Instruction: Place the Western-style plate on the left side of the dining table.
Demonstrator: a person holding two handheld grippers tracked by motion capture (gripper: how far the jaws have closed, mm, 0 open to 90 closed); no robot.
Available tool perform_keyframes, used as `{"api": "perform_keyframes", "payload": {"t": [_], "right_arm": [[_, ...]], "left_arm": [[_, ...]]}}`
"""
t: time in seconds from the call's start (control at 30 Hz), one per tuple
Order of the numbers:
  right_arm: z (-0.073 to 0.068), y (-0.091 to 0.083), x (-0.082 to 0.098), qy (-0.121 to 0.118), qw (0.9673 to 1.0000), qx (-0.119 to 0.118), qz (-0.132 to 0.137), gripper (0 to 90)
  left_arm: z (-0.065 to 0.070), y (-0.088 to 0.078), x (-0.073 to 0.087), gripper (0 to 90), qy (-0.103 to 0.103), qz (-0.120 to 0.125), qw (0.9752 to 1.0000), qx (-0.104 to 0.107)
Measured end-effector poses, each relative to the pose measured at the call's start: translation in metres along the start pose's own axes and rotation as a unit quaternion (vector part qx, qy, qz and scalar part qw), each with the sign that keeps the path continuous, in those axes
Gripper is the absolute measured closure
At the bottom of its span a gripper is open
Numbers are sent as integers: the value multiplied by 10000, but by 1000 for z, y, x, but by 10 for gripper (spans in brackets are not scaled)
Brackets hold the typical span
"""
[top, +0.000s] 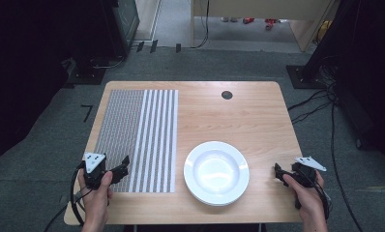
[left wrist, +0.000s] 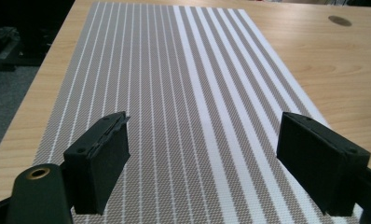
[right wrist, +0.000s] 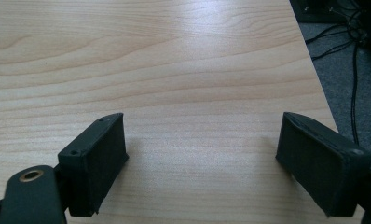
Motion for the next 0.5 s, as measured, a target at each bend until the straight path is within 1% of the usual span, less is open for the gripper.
{"api": "perform_keyframes", "payload": {"t": [0.07, 0.1, 0.13, 0.17, 0.3, 0.37, 0.5], "right_arm": [[0, 0, 0, 2, 10000, 14, -3, 157], [0, 0, 0, 2, 10000, 14, -3, 157], [0, -1, 1, 18, 10000, 46, -7, 157], [0, -1, 1, 18, 10000, 46, -7, 157], [1, -1, 1, 48, 10000, 80, -6, 155], [2, -1, 1, 95, 9999, 125, -5, 155], [2, -1, 1, 99, 9999, 131, -4, 154]], "left_arm": [[5, 3, -2, 172, -87, 23, 10000, 41], [5, 3, -2, 172, -87, 23, 10000, 41], [10, 7, -2, 172, -111, 12, 9999, 55], [10, 7, -2, 172, -111, 12, 9999, 55], [24, 17, -2, 173, -133, 9, 9998, 126], [28, 21, -3, 173, -175, 17, 9997, 159], [33, 27, -4, 173, -210, 25, 9996, 176]]}}
Point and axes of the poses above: each handheld gripper's, and its own axes: y roughly forward along the jaws, x roughly out of its underside, z roughly to its right, the point moved 9 cm from there along y, roughly forward along the jaws, and after that the axes turned 4 degrees about x, right-handed, at the moved point
